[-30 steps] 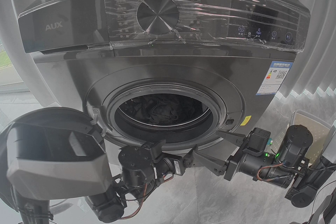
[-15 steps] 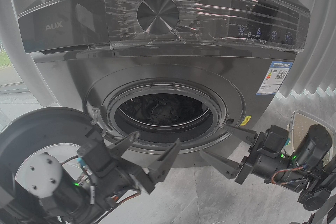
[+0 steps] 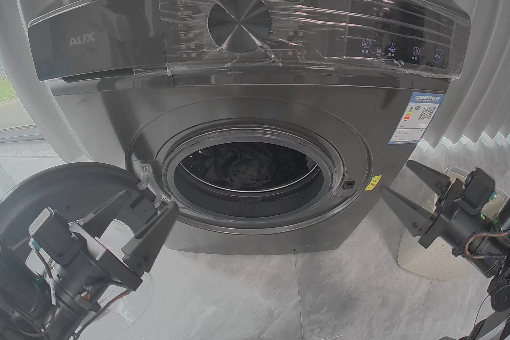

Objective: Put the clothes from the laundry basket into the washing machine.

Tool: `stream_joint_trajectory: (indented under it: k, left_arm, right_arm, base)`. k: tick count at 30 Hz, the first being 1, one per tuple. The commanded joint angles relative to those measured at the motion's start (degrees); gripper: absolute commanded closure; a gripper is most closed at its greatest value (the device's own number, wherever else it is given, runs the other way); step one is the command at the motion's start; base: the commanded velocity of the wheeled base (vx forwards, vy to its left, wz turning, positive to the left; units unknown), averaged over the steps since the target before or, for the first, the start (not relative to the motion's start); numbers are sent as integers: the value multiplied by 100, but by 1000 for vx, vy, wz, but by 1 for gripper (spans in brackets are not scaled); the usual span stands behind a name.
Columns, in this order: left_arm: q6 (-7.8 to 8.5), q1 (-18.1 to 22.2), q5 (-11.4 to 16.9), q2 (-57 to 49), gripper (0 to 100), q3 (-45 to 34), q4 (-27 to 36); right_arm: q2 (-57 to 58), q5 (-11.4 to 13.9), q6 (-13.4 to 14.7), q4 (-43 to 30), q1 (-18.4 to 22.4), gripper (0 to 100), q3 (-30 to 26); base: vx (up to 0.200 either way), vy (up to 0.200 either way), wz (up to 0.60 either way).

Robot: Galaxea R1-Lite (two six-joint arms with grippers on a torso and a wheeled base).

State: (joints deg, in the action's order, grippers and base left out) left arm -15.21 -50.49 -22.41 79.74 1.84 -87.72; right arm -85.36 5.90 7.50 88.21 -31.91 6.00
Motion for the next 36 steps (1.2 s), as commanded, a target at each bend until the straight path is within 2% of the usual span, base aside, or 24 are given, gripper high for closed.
stream_joint_trajectory:
  k: [1, 3, 5, 6, 7, 11, 14, 17, 23, 26, 27, 29, 31, 33, 36]
  left_arm:
    - [370, 892, 61, -565, 0, -184, 396]
    - [467, 1103, 79, -828, 0, -184, 871]
    - [484, 1191, 114, -1180, 0, -184, 1460]
    - [484, 1191, 122, -1233, 0, -184, 1530]
    - [484, 1200, 184, -1514, 0, -184, 1934]
    - [475, 1252, 237, -2006, 0, -184, 2717]
    - [484, 1490, 272, -2279, 0, -166, 2875]
    - [511, 1560, 369, -2489, 0, -184, 3016]
    - [739, 1833, 377, -2586, 0, -184, 3139]
    - [941, 1973, 377, -2771, 0, -184, 3218]
    - [1064, 2070, 395, -2929, 0, -184, 3332]
    - [1170, 2246, 395, -3149, 0, -184, 3587]
    - [1179, 2316, 421, -3324, 0, -184, 3771]
    - [1170, 2421, 527, -3834, 0, -184, 4272]
    - [1179, 2624, 711, -4458, 0, -184, 4712]
  right_arm:
    - [819, 175, -126, -14, 590, 0, -319]
    - [968, 192, -134, -14, 801, 0, -442]
    - [1109, 236, -187, -14, 1047, 0, -600]
    - [1127, 236, -196, -32, 1082, 0, -600]
    - [1232, 280, -214, -76, 1223, 0, -600]
    - [1452, 298, -222, -129, 1478, 0, -600]
    - [1478, 306, -222, -120, 1601, 0, -600]
    - [1522, 315, -222, -129, 1680, 0, -600]
    - [1645, 289, -222, -138, 1715, 0, -600]
    - [1812, 306, -293, -225, 1908, 0, -600]
    - [1997, 333, -389, -384, 1961, 0, -600]
    - [2471, 394, -504, -849, 1952, 0, -600]
    - [2779, 412, -600, -1245, 1917, 0, -600]
    - [3465, 430, -890, -2185, 1979, 0, -600]
    - [4203, 412, -899, -2915, 2154, 0, -600]
  base:
    - [0, 0, 0]
    - [0, 0, 0]
    - [0, 0, 0]
    - [0, 0, 0]
    - [0, 0, 0]
    - [0, 0, 0]
    - [0, 0, 0]
    - [0, 0, 0]
    - [-167, 0, 0]
    - [-67, 0, 0]
    - [0, 0, 0]
    - [0, 0, 0]
    - [0, 0, 0]
    - [0, 0, 0]
    - [-200, 0, 0]
